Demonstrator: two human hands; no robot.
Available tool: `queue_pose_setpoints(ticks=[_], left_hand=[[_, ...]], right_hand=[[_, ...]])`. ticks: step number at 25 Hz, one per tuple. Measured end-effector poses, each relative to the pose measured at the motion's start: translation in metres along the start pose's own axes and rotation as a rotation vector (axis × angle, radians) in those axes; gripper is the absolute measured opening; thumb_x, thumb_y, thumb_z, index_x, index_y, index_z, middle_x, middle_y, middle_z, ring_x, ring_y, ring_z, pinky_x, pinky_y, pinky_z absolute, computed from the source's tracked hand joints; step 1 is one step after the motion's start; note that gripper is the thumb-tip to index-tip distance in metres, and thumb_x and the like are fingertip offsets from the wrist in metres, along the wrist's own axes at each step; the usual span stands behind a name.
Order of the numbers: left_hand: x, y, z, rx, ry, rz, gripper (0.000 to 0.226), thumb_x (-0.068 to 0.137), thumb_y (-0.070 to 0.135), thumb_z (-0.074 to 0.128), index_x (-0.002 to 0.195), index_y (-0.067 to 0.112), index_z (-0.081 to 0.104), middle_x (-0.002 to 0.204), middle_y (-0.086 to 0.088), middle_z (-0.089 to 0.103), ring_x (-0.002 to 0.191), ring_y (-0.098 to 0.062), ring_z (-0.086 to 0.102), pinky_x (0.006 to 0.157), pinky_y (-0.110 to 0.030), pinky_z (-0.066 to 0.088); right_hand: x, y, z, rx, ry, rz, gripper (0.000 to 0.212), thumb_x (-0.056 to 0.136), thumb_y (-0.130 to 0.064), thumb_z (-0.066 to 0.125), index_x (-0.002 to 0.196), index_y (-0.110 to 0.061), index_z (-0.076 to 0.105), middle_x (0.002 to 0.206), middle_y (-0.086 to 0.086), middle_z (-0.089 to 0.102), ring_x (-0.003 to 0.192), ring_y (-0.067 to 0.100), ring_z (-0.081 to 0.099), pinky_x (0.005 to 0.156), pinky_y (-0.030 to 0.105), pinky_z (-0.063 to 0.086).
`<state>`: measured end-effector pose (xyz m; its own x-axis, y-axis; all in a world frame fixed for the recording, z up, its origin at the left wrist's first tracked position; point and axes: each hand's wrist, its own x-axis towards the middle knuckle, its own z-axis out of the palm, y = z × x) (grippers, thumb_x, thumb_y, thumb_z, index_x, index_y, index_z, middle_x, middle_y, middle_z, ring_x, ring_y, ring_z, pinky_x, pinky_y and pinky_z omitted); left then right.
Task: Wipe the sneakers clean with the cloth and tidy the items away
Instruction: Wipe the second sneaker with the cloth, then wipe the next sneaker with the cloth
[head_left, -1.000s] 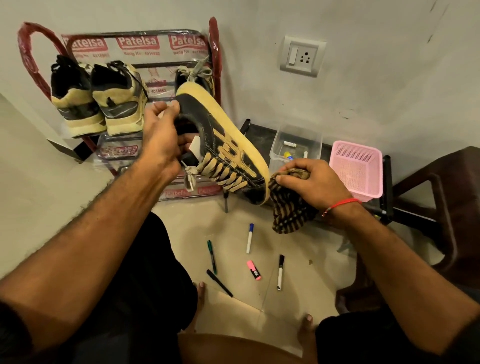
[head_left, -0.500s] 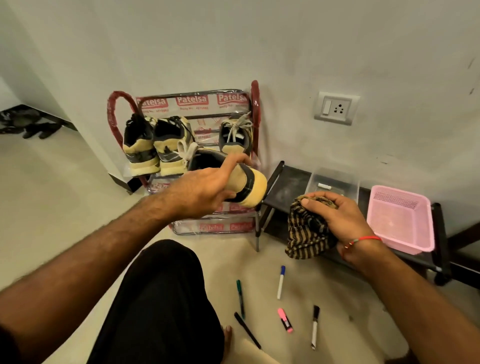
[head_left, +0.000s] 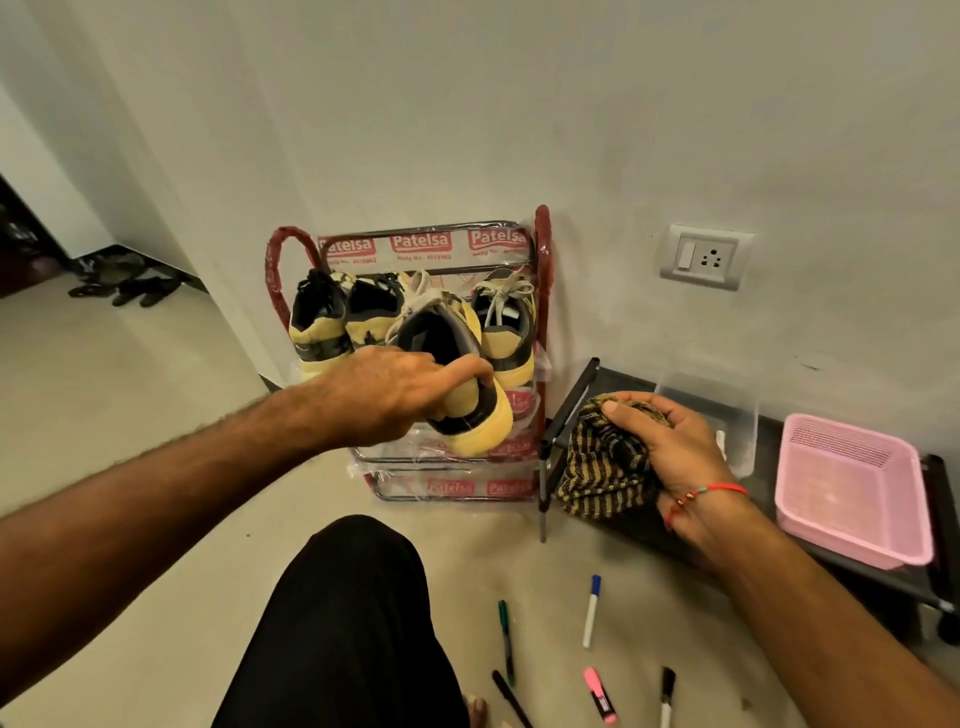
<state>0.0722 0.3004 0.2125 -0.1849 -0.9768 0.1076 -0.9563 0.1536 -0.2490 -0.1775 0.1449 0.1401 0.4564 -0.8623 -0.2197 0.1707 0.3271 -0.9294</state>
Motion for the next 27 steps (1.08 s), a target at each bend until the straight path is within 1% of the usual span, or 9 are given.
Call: queue_pose_setpoints(ticks=[4,7,9,13,17,20,23,25,27], left_hand=[[0.005,-0.048,0.014,0.172,0.0,-0.068,0.085,0.09,0.007,0.07,0.148,0.031,0.014,0.117,-0.009,0.069,0.106,-0.024,0.065,0.08,-0.037,0.06],[0.029,-0.088,0.025,0.273,-0.077,-0.074,0.084,0.091,0.012,0.071,0.147,0.031,0.012,0.12,-0.009,0.067,0.109,-0.024,0.062,0.083,-0.034,0.057],[0.054,-0.106,0.034,0.29,-0.172,-0.089,0.082,0.091,0.014,0.072,0.146,0.031,0.014,0.125,-0.008,0.066,0.112,-0.025,0.06,0.091,-0.038,0.055],[0.098,-0.123,0.064,0.176,-0.293,-0.059,0.082,0.085,0.002,0.074,0.145,0.03,0.026,0.125,-0.008,0.064,0.112,-0.026,0.059,0.089,-0.036,0.053],[0.112,-0.123,0.081,-0.037,-0.343,-0.098,0.071,0.086,0.005,0.074,0.138,0.031,0.033,0.121,-0.012,0.056,0.107,-0.027,0.059,0.084,-0.039,0.059],[0.101,-0.125,0.087,0.08,-0.369,-0.228,0.069,0.086,0.01,0.075,0.139,0.034,0.036,0.138,-0.012,0.046,0.13,-0.034,0.043,0.108,-0.051,0.046],[0.084,-0.112,0.107,0.178,-0.273,-0.337,0.076,0.084,0.006,0.074,0.145,0.033,0.037,0.16,-0.011,0.021,0.147,-0.04,0.02,0.122,-0.057,0.017],[0.076,-0.1,0.122,0.155,-0.102,-0.438,0.085,0.08,0.007,0.077,0.149,0.027,0.031,0.162,-0.011,0.021,0.147,-0.038,0.022,0.124,-0.057,0.015],[0.064,-0.1,0.132,0.101,0.046,-0.611,0.078,0.086,0.024,0.075,0.149,0.022,0.03,0.157,-0.01,0.032,0.143,-0.036,0.029,0.123,-0.058,0.018]], right_hand=[[0.004,0.0,0.003,0.136,0.004,0.02,0.02,0.083,-0.009,0.074,0.103,-0.005,0.072,0.096,0.015,0.075,0.094,0.03,0.073,0.08,0.044,0.06],[0.007,0.002,0.007,0.256,0.008,0.062,0.02,0.084,-0.009,0.073,0.104,-0.005,0.072,0.096,0.017,0.075,0.092,0.032,0.073,0.079,0.047,0.06],[0.009,0.004,0.008,0.284,-0.001,0.082,0.023,0.085,-0.01,0.072,0.107,-0.004,0.071,0.097,0.017,0.075,0.093,0.032,0.073,0.08,0.049,0.06],[0.011,0.006,0.006,0.262,0.021,0.071,0.024,0.086,-0.01,0.07,0.109,-0.003,0.07,0.099,0.018,0.074,0.092,0.033,0.073,0.078,0.048,0.06],[0.015,0.007,0.002,0.239,0.044,0.065,0.02,0.086,-0.009,0.07,0.104,-0.003,0.071,0.094,0.016,0.075,0.088,0.03,0.073,0.074,0.044,0.061],[0.017,0.008,0.0,0.216,0.058,0.074,0.02,0.086,-0.01,0.071,0.105,-0.005,0.071,0.096,0.016,0.075,0.091,0.03,0.073,0.08,0.046,0.06],[0.016,0.009,0.001,0.212,0.061,0.097,0.019,0.086,-0.012,0.071,0.104,-0.007,0.072,0.098,0.016,0.075,0.092,0.029,0.073,0.08,0.045,0.06],[0.016,0.01,0.001,0.243,0.05,0.118,0.018,0.086,-0.011,0.07,0.104,-0.006,0.072,0.099,0.016,0.075,0.091,0.029,0.073,0.077,0.044,0.061],[0.017,0.011,0.001,0.289,0.043,0.143,0.024,0.086,-0.012,0.07,0.109,-0.004,0.07,0.103,0.018,0.074,0.094,0.03,0.072,0.078,0.045,0.06]])
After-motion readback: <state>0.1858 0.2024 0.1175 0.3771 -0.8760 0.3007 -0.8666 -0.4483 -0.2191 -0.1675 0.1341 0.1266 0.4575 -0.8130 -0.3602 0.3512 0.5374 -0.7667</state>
